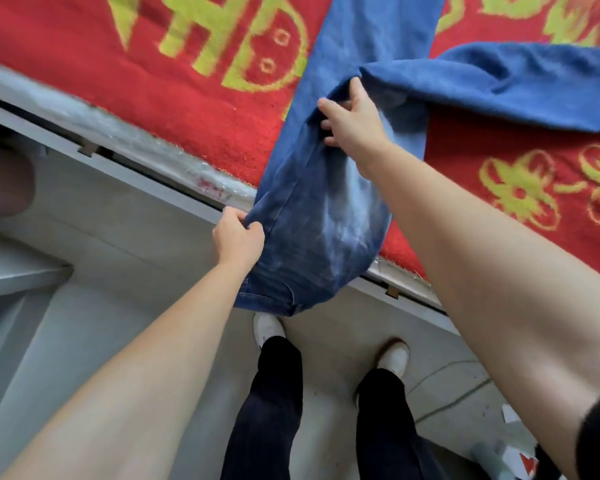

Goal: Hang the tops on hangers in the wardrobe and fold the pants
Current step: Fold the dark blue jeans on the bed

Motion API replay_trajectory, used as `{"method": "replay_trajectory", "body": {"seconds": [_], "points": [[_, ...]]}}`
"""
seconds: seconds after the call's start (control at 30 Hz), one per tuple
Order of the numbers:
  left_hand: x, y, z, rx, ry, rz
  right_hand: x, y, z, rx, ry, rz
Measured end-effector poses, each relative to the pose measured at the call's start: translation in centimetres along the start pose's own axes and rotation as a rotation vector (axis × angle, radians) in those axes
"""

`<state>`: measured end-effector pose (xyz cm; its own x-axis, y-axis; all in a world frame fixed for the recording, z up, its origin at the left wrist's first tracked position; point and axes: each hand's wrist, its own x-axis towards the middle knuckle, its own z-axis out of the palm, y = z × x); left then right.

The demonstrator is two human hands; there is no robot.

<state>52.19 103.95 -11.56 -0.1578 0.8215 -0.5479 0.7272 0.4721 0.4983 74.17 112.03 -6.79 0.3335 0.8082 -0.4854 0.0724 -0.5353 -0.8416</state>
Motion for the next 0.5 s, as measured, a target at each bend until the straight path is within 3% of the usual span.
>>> {"method": "replay_trajectory", "body": {"seconds": [0.13,0.27,0.5], "points": [[3.6,-1.2,1.6,-0.015,-0.049,0.136,2.3,3.5,1.0,-0.064,-0.123,0.216],[5.1,-2.3,2.1,0.119,-0.096,0.130,3.2,4.9,0.4,0.058,-0.127,0.379],[4.6,3.2,-0.9,0.313,-0.186,0.149,0.2,3.0,-2.3,0.208,0.060,0.424]]}}
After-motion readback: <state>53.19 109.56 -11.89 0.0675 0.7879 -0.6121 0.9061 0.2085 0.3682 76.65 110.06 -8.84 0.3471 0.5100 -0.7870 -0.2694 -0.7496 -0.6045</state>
